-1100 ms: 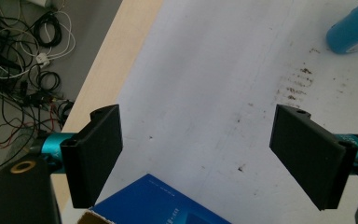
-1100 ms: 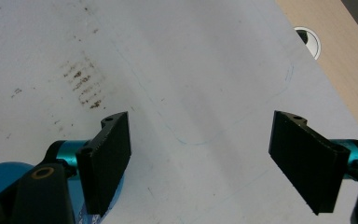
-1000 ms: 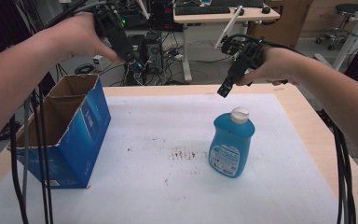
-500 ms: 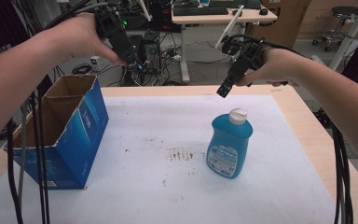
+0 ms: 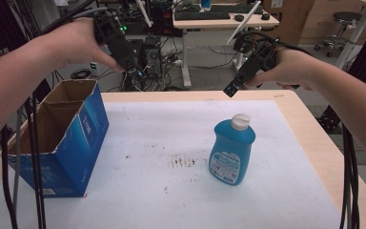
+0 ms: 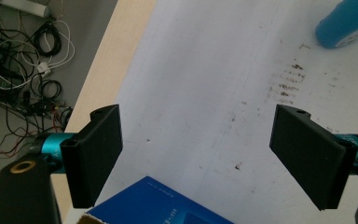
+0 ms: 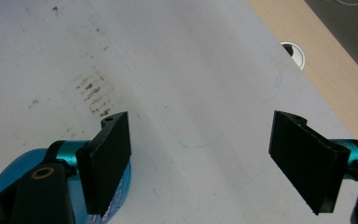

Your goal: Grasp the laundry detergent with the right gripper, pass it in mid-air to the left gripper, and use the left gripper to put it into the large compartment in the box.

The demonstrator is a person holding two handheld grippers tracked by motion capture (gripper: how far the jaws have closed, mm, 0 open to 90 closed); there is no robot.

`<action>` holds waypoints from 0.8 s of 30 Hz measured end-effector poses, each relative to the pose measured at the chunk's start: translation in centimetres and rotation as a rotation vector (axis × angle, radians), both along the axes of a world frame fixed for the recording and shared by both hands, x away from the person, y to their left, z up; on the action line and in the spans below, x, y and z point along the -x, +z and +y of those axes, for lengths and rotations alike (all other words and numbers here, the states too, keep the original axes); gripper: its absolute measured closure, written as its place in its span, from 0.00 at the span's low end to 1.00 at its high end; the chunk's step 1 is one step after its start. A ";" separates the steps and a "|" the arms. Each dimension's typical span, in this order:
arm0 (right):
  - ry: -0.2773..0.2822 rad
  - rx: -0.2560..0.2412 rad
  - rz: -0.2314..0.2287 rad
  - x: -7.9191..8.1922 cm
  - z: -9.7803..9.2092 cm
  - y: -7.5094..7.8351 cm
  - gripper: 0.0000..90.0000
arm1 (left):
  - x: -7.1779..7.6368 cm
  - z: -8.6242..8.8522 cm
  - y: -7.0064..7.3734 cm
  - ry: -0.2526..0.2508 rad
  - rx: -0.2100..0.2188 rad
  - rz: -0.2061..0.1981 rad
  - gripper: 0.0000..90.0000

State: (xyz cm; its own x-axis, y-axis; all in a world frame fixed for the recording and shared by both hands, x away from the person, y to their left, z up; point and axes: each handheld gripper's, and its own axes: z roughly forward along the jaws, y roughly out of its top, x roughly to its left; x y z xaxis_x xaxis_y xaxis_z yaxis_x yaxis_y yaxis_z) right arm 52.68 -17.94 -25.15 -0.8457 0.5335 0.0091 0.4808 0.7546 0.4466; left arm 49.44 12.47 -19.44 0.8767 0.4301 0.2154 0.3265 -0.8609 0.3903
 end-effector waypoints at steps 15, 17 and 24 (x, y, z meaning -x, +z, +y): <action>-0.013 -0.129 -0.062 2.4 -3.8 2.0 0.23 | 0.6 0.1 -0.1 -0.014 0.003 -0.006 0.19; -0.010 -0.168 -0.084 3.3 -4.8 2.5 0.22 | 0.8 0.1 0.0 -0.020 0.000 -0.008 0.19; 0.020 -0.228 -0.114 5.8 -6.9 3.2 0.22 | 1.3 0.0 0.2 -0.032 0.000 -0.015 0.19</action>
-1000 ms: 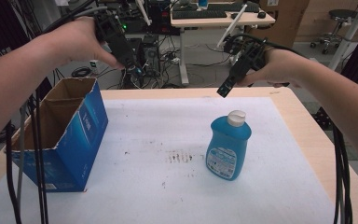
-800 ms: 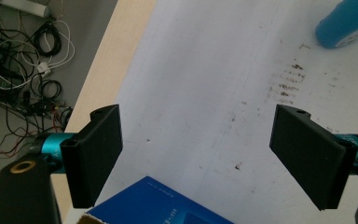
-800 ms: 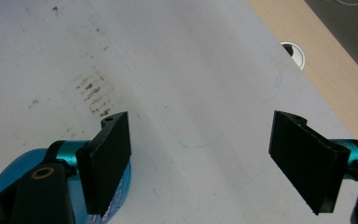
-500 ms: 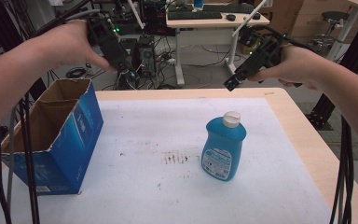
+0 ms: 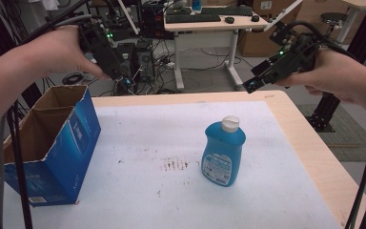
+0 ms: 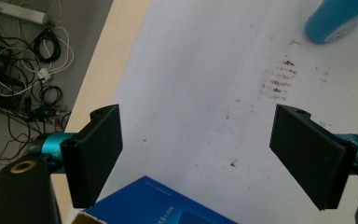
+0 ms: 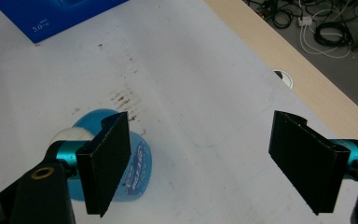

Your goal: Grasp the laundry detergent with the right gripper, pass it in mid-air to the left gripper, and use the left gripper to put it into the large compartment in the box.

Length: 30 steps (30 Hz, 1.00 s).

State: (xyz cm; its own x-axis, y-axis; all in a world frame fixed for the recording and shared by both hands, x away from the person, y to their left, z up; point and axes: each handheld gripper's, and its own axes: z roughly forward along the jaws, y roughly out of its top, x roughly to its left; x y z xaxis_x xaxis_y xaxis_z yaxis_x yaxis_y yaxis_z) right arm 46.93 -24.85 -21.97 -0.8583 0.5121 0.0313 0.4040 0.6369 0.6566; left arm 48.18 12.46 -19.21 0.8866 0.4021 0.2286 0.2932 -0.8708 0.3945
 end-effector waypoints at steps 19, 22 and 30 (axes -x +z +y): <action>-0.004 -0.027 -0.043 5.5 -3.2 -2.0 0.22 | 0.6 0.3 0.1 -0.014 0.005 -0.002 0.19; -0.002 -0.023 -0.043 5.9 -3.3 -2.6 0.22 | 0.6 0.3 0.0 -0.017 0.007 -0.002 0.19; 0.019 -0.004 -0.034 7.1 -2.6 -4.2 0.22 | 0.7 0.3 -0.2 -0.019 0.002 0.001 0.19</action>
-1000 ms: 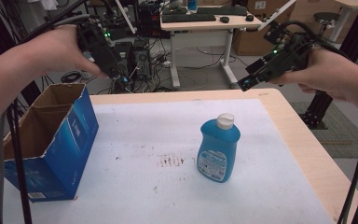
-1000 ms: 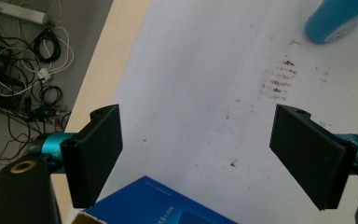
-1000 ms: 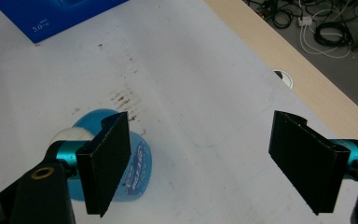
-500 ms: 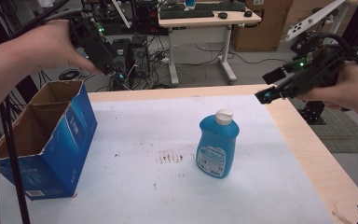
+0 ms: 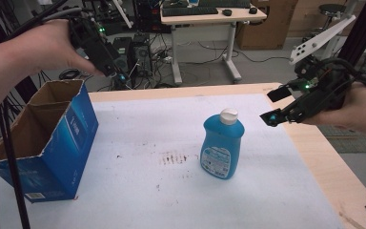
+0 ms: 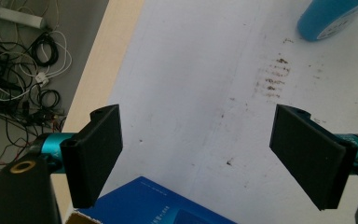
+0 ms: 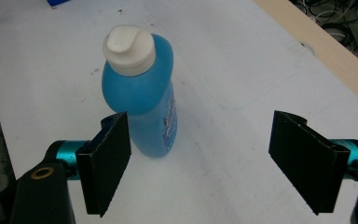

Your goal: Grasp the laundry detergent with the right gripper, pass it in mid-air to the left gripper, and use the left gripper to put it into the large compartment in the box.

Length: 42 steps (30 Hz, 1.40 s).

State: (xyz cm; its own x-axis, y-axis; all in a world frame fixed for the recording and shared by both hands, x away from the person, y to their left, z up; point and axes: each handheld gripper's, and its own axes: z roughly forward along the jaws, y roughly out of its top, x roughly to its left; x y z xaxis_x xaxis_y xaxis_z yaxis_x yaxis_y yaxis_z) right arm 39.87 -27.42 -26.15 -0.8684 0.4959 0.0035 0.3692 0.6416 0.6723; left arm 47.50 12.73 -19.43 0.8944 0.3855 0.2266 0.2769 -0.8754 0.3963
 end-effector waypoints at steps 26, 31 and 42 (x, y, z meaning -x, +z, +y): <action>0.023 -0.001 0.051 1.2 2.4 -4.8 0.22 | 0.3 0.0 -0.6 0.002 0.010 0.000 0.19; 0.025 0.002 0.051 1.2 2.9 -5.4 0.22 | 0.2 0.0 -0.6 -0.005 0.006 0.000 0.19; 0.030 0.007 0.051 1.0 4.0 -6.2 0.22 | 0.3 0.1 -0.8 0.000 0.011 0.001 0.19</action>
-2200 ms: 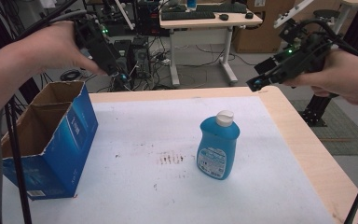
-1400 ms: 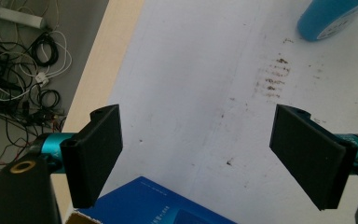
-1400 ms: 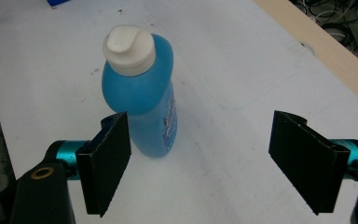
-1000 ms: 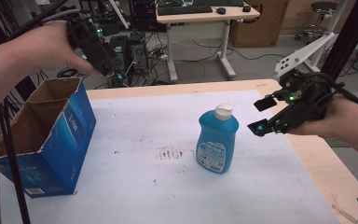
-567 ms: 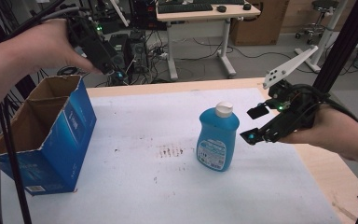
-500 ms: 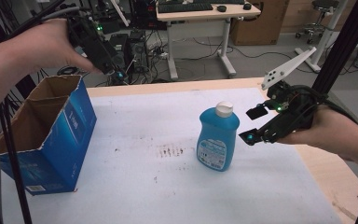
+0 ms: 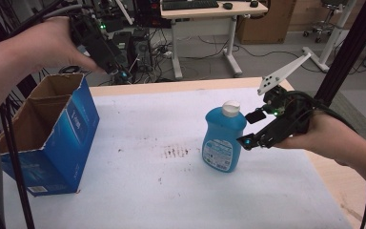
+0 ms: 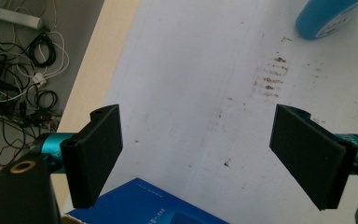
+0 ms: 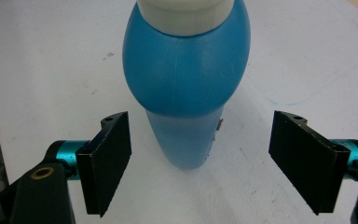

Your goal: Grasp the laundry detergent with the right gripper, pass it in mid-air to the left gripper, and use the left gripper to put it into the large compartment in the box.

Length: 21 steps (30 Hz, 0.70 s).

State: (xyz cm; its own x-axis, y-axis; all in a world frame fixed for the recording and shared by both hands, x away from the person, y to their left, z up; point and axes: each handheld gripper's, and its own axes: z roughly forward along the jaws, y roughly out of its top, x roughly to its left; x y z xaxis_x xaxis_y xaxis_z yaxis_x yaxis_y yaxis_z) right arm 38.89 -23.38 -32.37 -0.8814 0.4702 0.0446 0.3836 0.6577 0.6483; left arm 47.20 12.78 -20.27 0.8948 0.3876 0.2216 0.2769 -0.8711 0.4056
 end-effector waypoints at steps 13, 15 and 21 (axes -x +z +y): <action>0.017 0.007 -0.001 -0.2 1.9 -1.3 0.23 | 0.1 0.0 -0.2 0.004 0.001 0.002 0.19; 0.020 0.010 -0.003 -0.3 2.1 -1.5 0.23 | 0.0 -0.1 -0.2 0.004 -0.002 0.003 0.19; 0.007 0.003 -0.013 -0.6 2.5 -1.7 0.23 | 0.0 -0.1 -0.2 0.001 0.000 0.001 0.19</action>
State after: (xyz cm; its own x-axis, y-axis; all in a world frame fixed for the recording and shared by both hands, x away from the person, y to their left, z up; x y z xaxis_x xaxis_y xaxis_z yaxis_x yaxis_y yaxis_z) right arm 39.46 -20.88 -34.10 -0.8851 0.4644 0.0316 0.3706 0.6621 0.6514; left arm 47.16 12.65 -20.50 0.8947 0.3882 0.2211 0.2777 -0.8710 0.4053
